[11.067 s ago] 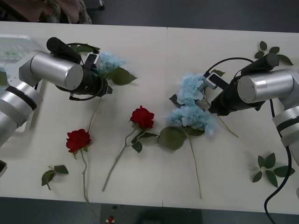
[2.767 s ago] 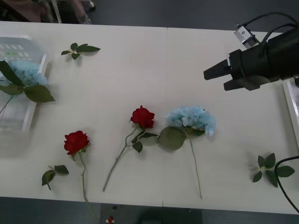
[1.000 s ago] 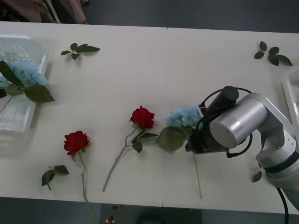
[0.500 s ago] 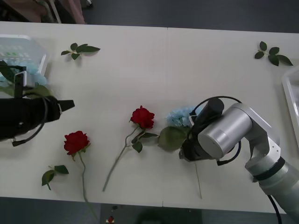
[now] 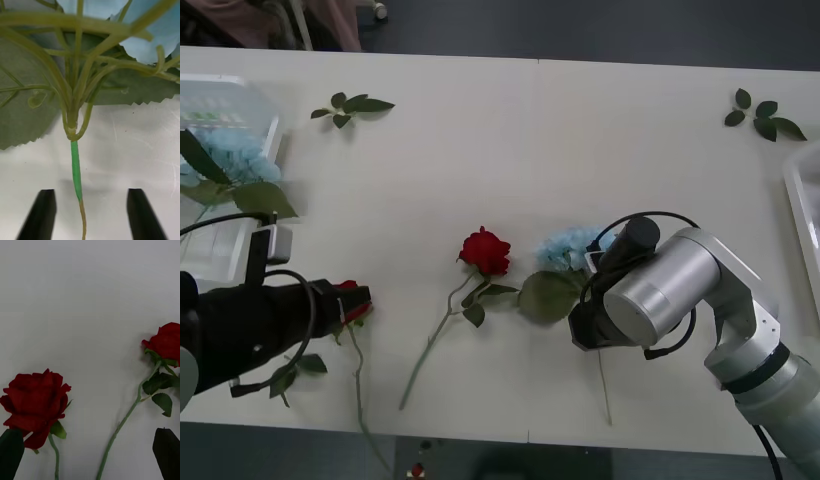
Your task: Put the red flowers into the right box and the blue flowers into the left box
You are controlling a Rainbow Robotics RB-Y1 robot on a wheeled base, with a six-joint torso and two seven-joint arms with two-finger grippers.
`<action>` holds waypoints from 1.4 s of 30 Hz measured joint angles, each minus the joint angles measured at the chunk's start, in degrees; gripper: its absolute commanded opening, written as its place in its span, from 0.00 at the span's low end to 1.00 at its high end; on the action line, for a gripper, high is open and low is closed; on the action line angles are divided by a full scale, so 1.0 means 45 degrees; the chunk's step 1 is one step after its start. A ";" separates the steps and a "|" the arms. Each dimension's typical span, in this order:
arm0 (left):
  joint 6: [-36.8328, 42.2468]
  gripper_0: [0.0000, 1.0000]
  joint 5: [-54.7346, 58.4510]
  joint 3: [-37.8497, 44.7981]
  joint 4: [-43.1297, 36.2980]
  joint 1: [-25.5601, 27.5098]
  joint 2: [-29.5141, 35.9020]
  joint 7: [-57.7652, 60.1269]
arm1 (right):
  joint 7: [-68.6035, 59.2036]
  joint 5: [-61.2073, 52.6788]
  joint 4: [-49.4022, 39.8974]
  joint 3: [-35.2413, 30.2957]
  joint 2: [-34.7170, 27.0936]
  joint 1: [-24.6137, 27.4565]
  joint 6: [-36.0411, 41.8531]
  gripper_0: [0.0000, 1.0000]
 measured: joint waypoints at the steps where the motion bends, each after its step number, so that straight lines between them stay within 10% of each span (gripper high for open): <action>1: 0.0000 1.00 0.0067 0.0000 -0.0072 0.0192 0.0000 0.0000 | 0.0000 -0.0001 0.0000 0.0000 0.0000 0.0000 0.0000 0.00; 42: 0.1029 1.00 -0.2099 -0.2372 0.2702 -0.0623 0.0007 0.0679 | 0.0017 -0.1786 -0.2634 -0.3176 -0.0562 -0.0005 0.0121 0.00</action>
